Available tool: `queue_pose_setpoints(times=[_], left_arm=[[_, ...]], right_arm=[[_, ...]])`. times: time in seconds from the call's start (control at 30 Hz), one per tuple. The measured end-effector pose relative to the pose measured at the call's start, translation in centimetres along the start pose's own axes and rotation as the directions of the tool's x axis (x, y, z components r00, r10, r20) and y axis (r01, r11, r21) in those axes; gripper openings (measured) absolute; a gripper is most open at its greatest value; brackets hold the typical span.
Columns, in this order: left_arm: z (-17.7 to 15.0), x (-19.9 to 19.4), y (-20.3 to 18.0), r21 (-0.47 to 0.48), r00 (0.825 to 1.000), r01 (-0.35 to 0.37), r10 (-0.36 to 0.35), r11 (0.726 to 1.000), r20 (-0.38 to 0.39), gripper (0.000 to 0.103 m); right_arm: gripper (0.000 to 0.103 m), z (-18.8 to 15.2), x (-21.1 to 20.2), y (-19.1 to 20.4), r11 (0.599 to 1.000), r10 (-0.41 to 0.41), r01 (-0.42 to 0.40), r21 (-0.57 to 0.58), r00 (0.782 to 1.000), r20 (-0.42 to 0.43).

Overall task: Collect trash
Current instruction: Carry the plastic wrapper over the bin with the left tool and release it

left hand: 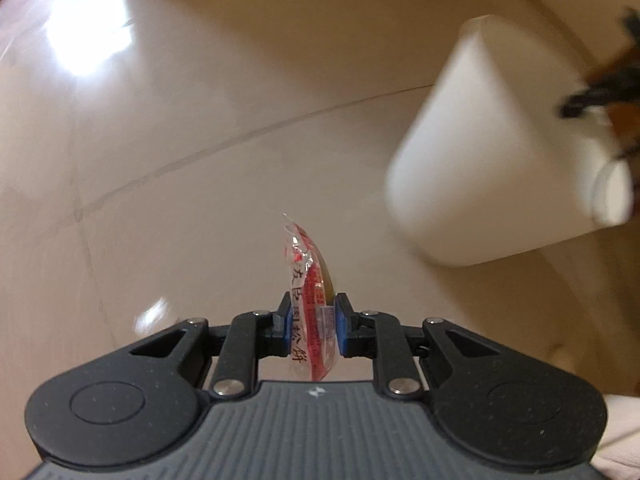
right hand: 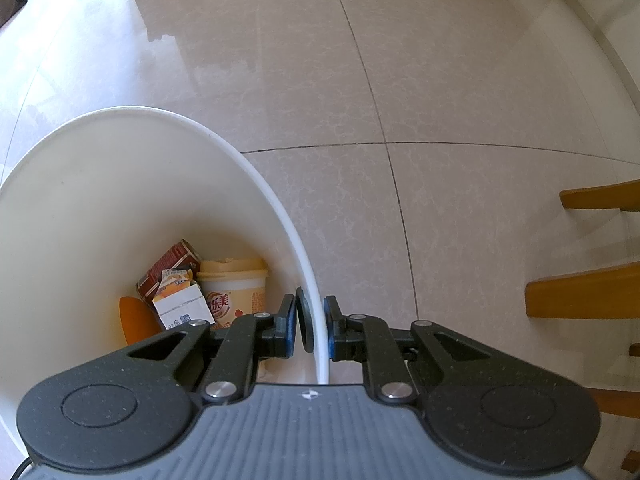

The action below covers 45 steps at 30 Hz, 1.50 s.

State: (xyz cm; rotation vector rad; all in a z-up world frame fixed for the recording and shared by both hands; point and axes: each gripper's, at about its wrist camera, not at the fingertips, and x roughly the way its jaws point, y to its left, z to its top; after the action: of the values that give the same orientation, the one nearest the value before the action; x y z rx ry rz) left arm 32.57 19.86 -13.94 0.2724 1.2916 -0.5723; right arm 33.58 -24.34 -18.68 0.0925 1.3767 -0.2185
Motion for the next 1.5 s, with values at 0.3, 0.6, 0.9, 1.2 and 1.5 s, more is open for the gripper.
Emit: queue_pose_setpoints(times=[0.3,0.6,0.9,1.2,1.5], left_arm=[[8.2,-4.8,-9.5,0.218,0.978,0.129,-0.160,0.967,0.131,0.018],[10.6,-3.5,-12.9,0.226,0.977,0.114,-0.150,0.967,0.151,0.087],[9.9,-3.0,-10.7,0.160,0.981,0.096,-0.121,0.982,0.154,0.089],[8.7,-3.2,-9.1,0.155,0.986,0.033,-0.058,0.987,0.157,0.089],[3.2,-3.2,-2.6,0.034,0.981,-0.067,0.060,0.997,0.182,0.091]], right_arm=[[0.017,-0.1,0.1,0.1,1.000,0.000,0.000,-0.003,1.000,-0.002],[0.016,-0.2,0.1,0.1,1.000,0.005,-0.005,-0.005,1.000,0.000],[0.017,-0.2,0.1,0.1,1.000,0.002,-0.002,-0.007,1.000,0.001],[0.017,0.0,-0.1,0.4,1.000,-0.002,0.002,-0.007,1.000,0.000],[0.016,0.0,-0.1,0.0,1.000,0.009,-0.009,-0.001,1.000,-0.001]])
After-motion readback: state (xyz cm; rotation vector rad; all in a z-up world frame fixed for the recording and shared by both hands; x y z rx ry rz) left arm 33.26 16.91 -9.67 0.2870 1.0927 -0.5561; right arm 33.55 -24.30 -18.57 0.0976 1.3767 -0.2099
